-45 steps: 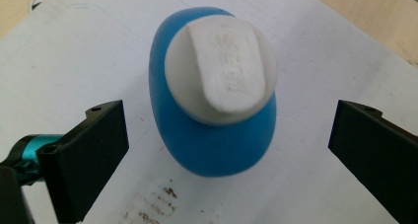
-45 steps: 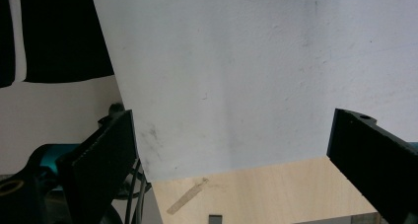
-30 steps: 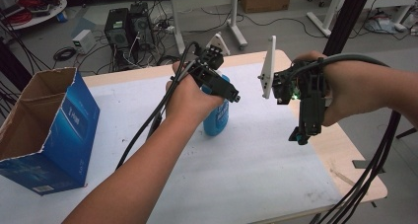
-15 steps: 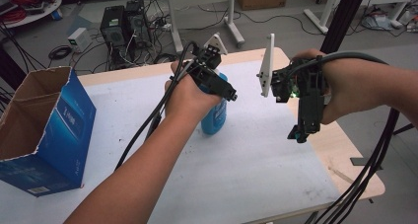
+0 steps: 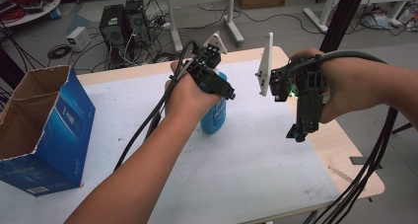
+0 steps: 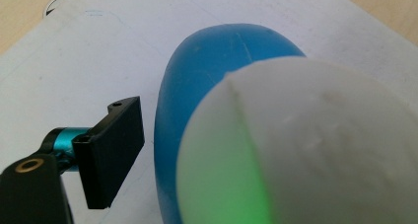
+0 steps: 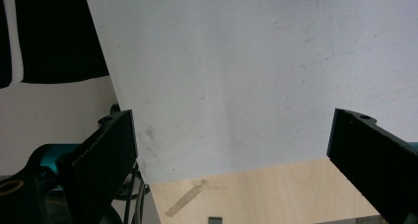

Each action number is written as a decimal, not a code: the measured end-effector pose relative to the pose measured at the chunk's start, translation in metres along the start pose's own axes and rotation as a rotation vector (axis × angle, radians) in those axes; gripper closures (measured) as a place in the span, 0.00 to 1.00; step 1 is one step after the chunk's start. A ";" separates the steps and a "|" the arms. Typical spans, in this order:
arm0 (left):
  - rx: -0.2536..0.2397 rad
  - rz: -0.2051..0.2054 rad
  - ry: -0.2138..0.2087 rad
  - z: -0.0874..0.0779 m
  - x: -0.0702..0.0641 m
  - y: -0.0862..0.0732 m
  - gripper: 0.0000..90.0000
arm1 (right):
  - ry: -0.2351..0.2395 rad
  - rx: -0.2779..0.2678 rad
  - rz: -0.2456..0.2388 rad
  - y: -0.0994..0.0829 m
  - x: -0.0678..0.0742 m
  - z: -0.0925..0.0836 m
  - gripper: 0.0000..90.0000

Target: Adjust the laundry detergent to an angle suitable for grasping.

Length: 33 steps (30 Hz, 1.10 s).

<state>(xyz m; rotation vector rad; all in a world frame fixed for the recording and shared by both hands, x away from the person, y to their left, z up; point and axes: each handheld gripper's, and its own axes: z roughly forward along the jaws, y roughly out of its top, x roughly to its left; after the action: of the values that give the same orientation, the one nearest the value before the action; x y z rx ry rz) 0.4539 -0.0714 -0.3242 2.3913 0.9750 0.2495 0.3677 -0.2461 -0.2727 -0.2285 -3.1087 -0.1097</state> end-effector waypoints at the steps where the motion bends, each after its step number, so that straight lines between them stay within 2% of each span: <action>1: 0.000 0.000 0.000 0.000 0.000 0.000 0.14 | -0.001 -0.005 -0.004 0.000 0.000 0.001 0.04; 19: -0.001 -0.001 -0.001 0.000 -0.004 0.000 0.24 | -0.001 -0.009 -0.001 -0.003 -0.001 0.002 0.04; 26: -0.005 -0.003 -0.004 -0.001 -0.004 0.000 0.30 | -0.005 -0.011 0.004 -0.003 -0.002 0.002 0.04; 33: -0.001 -0.005 0.000 0.000 -0.003 0.001 0.32 | -0.003 -0.004 0.005 -0.003 -0.001 0.002 0.04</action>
<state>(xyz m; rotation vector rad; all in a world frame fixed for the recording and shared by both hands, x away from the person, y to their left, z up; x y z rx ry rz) 0.4519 -0.0737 -0.3234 2.3878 0.9801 0.2475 0.3686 -0.2488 -0.2754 -0.2361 -3.1112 -0.1158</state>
